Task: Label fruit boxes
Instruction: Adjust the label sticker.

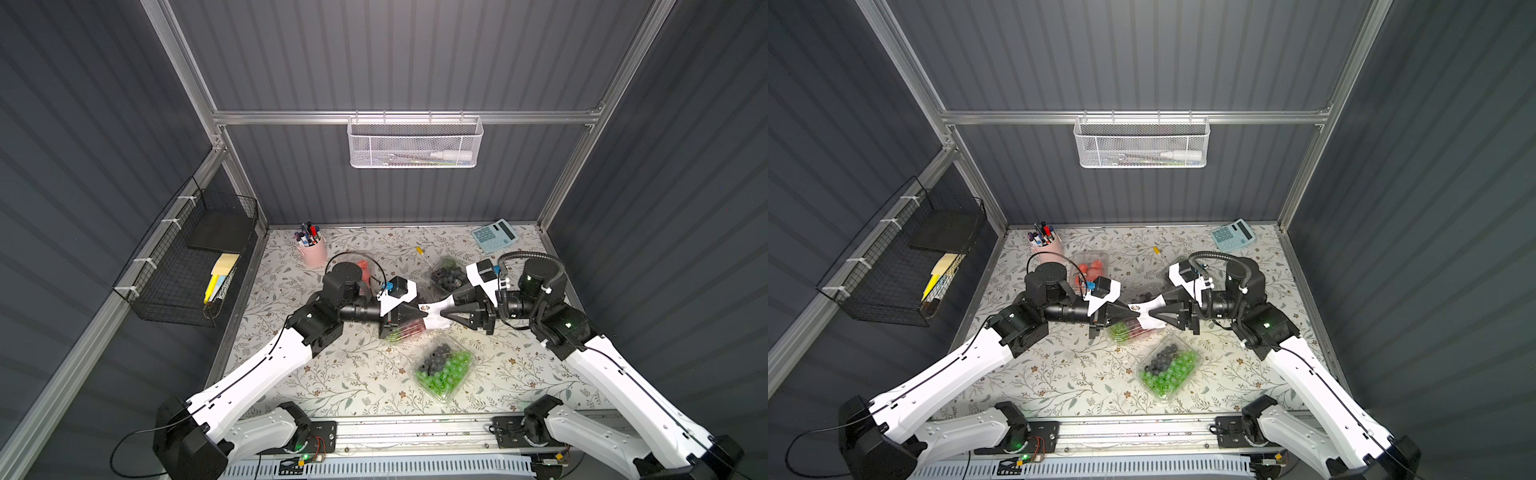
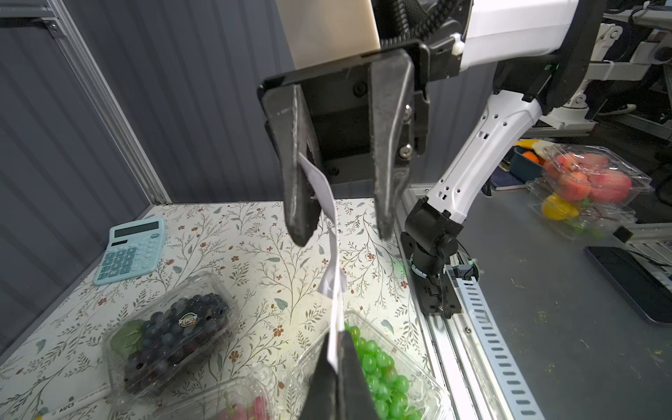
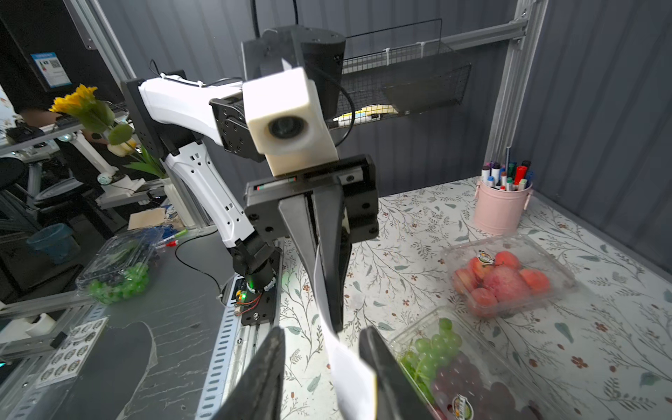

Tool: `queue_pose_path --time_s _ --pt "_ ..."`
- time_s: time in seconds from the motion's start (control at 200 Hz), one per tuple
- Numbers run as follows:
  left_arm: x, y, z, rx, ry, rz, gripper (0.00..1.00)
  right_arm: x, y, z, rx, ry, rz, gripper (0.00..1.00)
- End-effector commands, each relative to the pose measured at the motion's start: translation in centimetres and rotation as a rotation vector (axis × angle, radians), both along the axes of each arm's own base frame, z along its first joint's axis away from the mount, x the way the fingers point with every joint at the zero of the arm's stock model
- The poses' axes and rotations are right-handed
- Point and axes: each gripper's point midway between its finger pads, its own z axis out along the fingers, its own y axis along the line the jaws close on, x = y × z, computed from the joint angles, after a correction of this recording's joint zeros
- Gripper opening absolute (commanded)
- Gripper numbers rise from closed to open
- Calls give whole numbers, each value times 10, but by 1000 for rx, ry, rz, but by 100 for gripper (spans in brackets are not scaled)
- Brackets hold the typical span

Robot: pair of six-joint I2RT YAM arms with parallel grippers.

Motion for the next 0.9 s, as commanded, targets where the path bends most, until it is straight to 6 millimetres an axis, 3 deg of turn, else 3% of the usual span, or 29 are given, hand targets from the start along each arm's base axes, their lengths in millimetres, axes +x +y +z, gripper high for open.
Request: queue_pose_path --time_s 0.0,0.455,0.891 --pt "-7 0 9 -9 -17 -44 0 -7 2 6 10 6 67 32" --pt "-8 -2 13 -22 -6 -63 0 -4 8 -1 6 33 84 32" --pt "-8 -2 13 -21 0 -65 0 -4 12 -4 7 51 112 20"
